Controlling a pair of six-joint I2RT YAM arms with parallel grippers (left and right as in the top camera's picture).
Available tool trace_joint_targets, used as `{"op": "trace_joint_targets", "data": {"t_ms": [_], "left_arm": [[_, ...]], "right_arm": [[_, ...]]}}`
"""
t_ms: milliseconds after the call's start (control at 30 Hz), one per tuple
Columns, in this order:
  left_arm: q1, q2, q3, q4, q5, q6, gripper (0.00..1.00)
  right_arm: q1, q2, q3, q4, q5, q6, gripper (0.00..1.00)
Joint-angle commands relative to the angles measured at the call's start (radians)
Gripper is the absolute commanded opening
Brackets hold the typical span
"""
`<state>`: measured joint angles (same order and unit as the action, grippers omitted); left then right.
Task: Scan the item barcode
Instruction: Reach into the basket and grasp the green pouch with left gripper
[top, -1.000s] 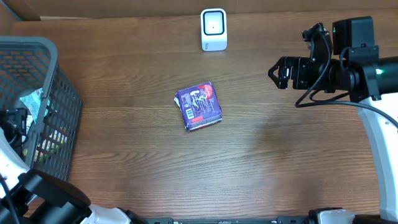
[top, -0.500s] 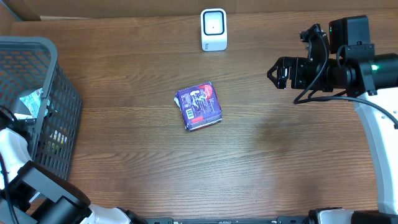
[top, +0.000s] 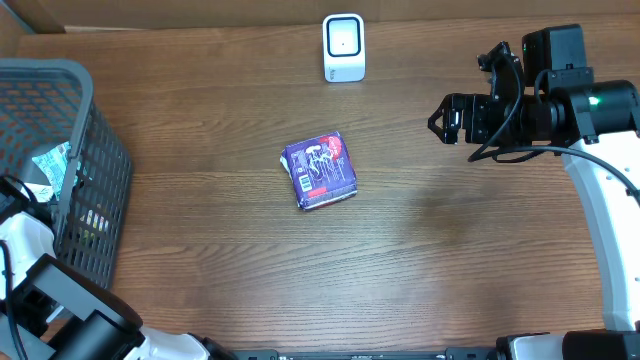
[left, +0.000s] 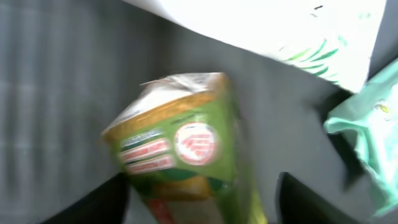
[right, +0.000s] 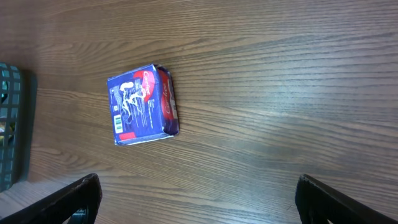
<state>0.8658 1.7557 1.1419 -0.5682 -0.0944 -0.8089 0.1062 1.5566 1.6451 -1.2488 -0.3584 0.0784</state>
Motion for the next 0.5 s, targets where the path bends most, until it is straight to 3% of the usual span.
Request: {"op": "trace_joint_targets", "data": {"t_ms": [0,100,300,467], "left_arm": [[-0.003,0.093,-0.035,-0.004,-0.009,0.024,0.42],[-0.003,0.116,-0.035,-0.007,-0.008,0.024,0.06],[-0.001,0.085,0.029,-0.006,0.106,0.067,0.04],[-0.002,0.019,0.208,-0.086,0.246,0.159,0.04]], "right_arm": [[0.001,0.003,-0.005,0.003,0.005,-0.003,1.00],[0.001,0.003,-0.005,0.005,0.005,-0.003,1.00],[0.001,0.003,-0.005,0.010,0.005,-0.003,1.00],[0.001,0.003,-0.005,0.010,0.005,-0.003,1.00]]}}
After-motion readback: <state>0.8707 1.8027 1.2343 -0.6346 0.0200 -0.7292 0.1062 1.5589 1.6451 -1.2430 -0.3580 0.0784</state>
